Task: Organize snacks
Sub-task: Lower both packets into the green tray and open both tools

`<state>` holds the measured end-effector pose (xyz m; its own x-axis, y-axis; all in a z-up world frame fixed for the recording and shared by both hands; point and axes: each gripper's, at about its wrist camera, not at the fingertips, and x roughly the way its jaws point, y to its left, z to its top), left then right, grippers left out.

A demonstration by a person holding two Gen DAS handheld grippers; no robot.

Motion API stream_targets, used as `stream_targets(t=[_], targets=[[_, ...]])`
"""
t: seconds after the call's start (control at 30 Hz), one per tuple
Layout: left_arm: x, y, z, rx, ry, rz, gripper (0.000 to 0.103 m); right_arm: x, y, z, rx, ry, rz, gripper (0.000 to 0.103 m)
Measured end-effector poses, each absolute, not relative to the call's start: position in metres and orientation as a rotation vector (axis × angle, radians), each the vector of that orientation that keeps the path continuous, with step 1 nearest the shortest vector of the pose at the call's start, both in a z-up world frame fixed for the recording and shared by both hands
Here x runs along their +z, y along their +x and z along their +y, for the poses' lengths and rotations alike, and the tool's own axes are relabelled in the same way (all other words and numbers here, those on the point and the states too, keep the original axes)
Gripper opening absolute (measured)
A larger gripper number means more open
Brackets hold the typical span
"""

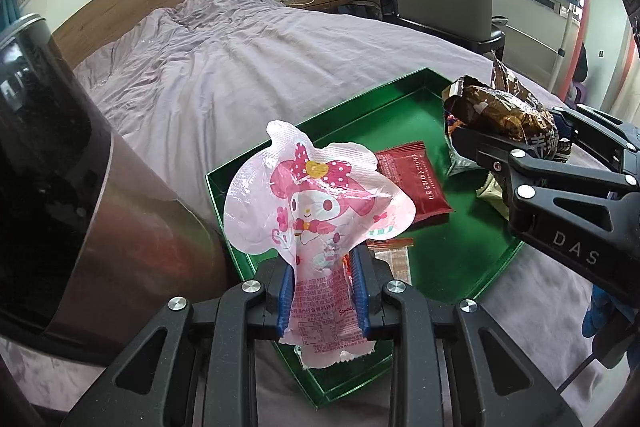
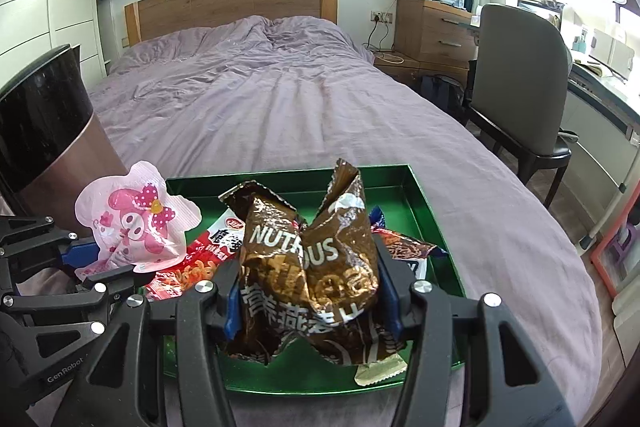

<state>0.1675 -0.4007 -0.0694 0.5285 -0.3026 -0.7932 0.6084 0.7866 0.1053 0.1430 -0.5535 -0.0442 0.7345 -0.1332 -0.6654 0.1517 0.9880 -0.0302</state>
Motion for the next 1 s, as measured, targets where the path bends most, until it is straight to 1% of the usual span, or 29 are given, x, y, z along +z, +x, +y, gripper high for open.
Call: stream_targets(t=[0.27,0.43,0.57,0.77,0.93,1.0], targets=[[-0.091,0.176,-0.415,-0.545,0.419,0.882,0.022,-0.07,0.162,-0.554,-0.144,0.0,0.772,0.103],[-0.102,0.18,-0.42,-0.545,0.42,0.907,0.023,-0.08,0.17,-0.554,-0.135,-0.008,0.799,0.103],[-0.108,0.184,-0.422,-0.549,0.416,0.916,0.027,-0.086,0.174,-0.558,-0.146,0.002,0.818,0.103],[-0.112,0.185,-0.424,-0.553,0.419,0.923,0.027,-0.091,0.173,-0.558,-0.153,-0.009,0.828,0.103],[-0.114,0.188,-0.422,-0.55,0.405,0.93,0.034,-0.092,0.176,-0.555,-0.158,-0.016,0.835,0.103],[-0.113,0.189,-0.421,-0.552,0.394,0.934,0.035,-0.092,0.177,-0.554,-0.16,-0.018,0.836,0.103]])
